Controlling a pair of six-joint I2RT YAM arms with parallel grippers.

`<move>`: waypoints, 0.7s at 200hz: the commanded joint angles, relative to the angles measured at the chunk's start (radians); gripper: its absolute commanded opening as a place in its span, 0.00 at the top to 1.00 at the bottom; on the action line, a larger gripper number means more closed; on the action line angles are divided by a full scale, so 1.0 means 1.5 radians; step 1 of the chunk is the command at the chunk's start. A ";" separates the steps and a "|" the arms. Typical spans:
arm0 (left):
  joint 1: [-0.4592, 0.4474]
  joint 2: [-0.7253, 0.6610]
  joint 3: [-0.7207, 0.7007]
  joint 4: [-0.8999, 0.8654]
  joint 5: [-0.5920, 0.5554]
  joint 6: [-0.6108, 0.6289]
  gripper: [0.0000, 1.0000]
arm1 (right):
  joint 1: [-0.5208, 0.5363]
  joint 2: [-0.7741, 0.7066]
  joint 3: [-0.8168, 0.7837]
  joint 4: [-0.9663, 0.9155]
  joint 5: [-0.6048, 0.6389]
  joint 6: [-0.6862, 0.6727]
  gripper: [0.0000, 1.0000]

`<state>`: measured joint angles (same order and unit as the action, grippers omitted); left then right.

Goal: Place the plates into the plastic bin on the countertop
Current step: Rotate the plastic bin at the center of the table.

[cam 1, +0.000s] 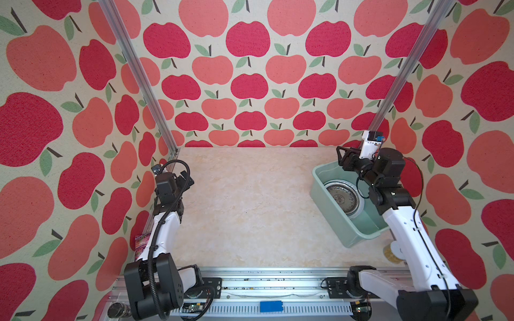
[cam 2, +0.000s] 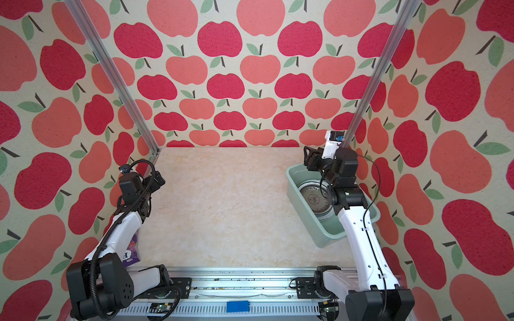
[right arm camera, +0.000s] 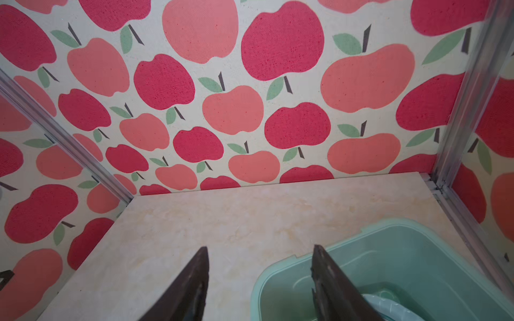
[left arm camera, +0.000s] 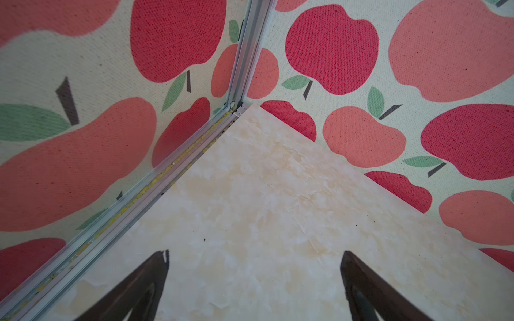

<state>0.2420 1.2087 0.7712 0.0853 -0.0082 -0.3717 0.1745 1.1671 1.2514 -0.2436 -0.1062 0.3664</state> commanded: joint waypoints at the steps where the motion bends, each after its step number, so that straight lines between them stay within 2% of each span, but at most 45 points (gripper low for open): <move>1: -0.015 0.001 0.026 -0.094 0.022 -0.032 0.01 | 0.048 0.069 0.089 -0.277 0.080 0.147 0.40; 14: -0.031 0.002 0.034 -0.116 0.010 -0.032 0.01 | 0.076 0.111 0.140 -0.348 0.140 0.221 0.37; 28: -0.047 0.009 0.035 -0.130 0.006 -0.038 0.01 | 0.097 0.164 0.189 -0.402 0.164 0.274 0.33; 51: -0.081 0.021 0.032 -0.127 -0.004 -0.037 0.01 | 0.127 0.223 0.201 -0.381 0.180 0.323 0.32; 108: -0.114 0.068 0.050 -0.113 0.007 -0.041 0.01 | 0.128 0.353 0.253 -0.404 0.213 0.334 0.32; 140: -0.116 0.080 0.051 -0.098 0.017 -0.056 0.01 | 0.122 0.431 0.299 -0.398 0.183 0.296 0.37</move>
<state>0.0711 1.3113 0.8112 -0.0708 -0.0013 -0.4301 0.3653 1.7409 1.6176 -0.8143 0.1673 0.8402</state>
